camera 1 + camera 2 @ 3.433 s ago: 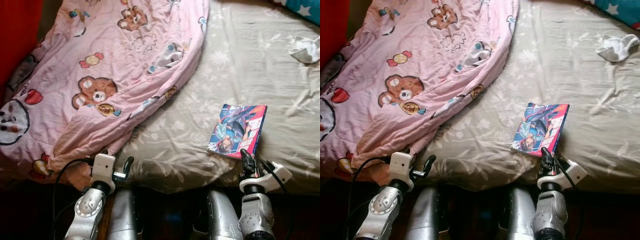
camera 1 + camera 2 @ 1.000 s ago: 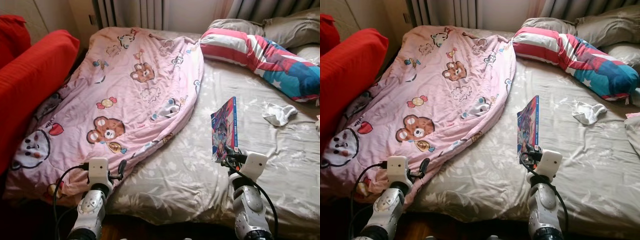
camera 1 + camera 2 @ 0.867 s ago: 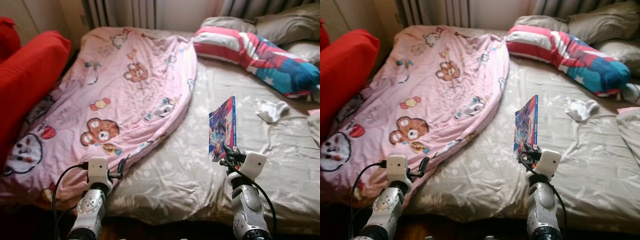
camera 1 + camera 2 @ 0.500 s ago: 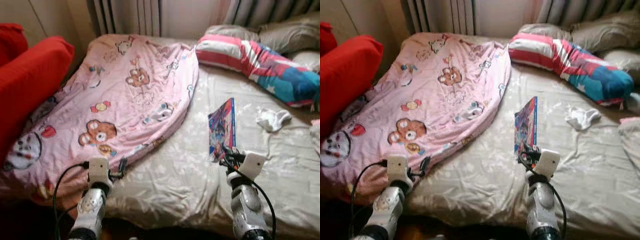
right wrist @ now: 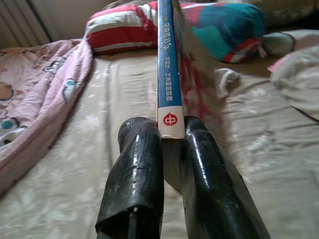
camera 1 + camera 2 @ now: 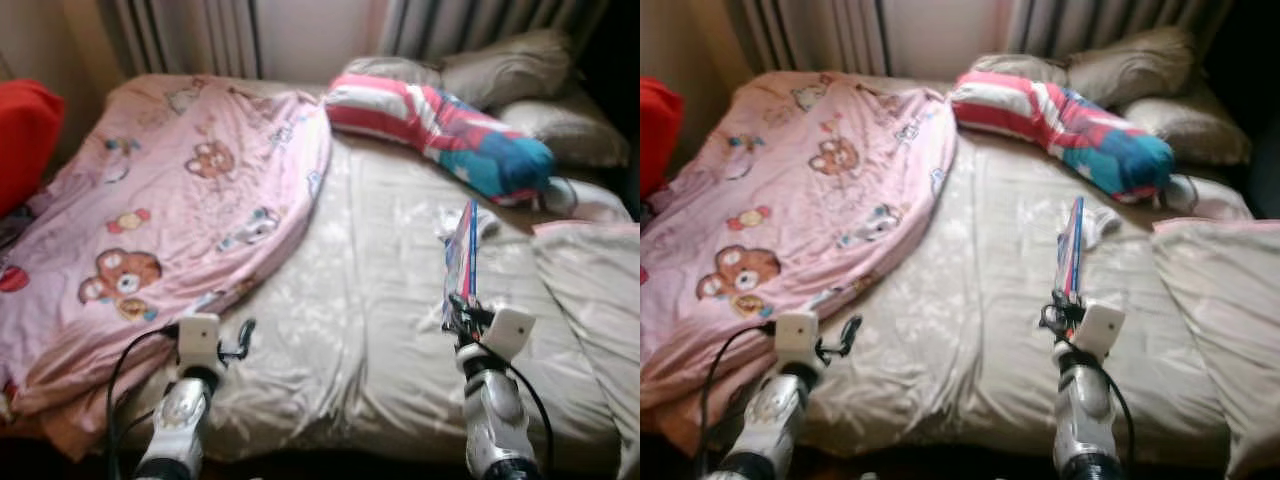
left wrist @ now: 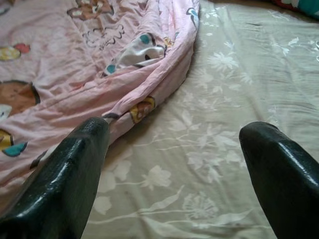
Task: Clean up the room
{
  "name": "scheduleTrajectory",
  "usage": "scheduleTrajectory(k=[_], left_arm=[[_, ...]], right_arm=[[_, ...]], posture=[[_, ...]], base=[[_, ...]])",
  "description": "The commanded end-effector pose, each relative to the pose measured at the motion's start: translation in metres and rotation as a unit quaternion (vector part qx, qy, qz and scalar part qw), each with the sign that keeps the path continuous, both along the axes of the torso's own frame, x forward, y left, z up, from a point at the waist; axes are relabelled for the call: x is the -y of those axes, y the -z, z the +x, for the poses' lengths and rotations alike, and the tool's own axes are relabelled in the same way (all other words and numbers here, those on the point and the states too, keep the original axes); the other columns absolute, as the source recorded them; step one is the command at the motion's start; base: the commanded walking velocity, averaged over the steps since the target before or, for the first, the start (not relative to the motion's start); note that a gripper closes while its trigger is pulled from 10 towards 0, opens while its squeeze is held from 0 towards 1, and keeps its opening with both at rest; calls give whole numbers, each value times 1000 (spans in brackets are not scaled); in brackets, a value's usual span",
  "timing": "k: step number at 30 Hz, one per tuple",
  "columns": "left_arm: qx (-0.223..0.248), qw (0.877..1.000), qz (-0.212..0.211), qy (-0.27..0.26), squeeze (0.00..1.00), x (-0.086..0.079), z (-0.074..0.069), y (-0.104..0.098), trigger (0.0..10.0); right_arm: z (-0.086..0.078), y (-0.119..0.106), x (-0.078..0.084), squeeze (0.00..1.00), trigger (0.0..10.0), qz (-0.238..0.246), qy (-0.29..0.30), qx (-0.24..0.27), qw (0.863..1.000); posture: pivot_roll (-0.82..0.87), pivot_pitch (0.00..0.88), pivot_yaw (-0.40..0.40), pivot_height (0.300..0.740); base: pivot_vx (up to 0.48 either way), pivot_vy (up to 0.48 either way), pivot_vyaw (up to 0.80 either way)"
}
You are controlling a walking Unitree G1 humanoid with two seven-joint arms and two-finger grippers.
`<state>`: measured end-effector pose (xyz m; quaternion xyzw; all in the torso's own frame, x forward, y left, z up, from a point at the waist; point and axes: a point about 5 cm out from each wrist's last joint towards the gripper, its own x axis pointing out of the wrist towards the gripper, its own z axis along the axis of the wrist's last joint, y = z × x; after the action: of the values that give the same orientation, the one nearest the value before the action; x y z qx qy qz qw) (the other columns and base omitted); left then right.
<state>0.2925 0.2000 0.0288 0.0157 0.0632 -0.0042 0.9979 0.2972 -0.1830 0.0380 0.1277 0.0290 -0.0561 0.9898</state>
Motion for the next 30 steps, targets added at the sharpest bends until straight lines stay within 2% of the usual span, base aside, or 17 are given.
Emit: scheduleTrajectory(k=[1,23,30], left_arm=[[-9,1000,-7,6,0,6,-3,5,10000],[-7,1000,-6,9,0,6,-3,4,10000],[-13,1000,-7,4,0,4,-4,6,10000]], right_arm=[[3,-7,2,0,10000,-9,-3,20,1000],[4,-7,-1,0,10000,-12,-13,20,1000],[3,-5,0,0,10000,-12,-14,17,1000]], posture=[[107,101,-33,740],[106,115,-27,740],[104,127,-26,740]], base=[[0,-277,0],[0,-279,0],[0,0,0]])
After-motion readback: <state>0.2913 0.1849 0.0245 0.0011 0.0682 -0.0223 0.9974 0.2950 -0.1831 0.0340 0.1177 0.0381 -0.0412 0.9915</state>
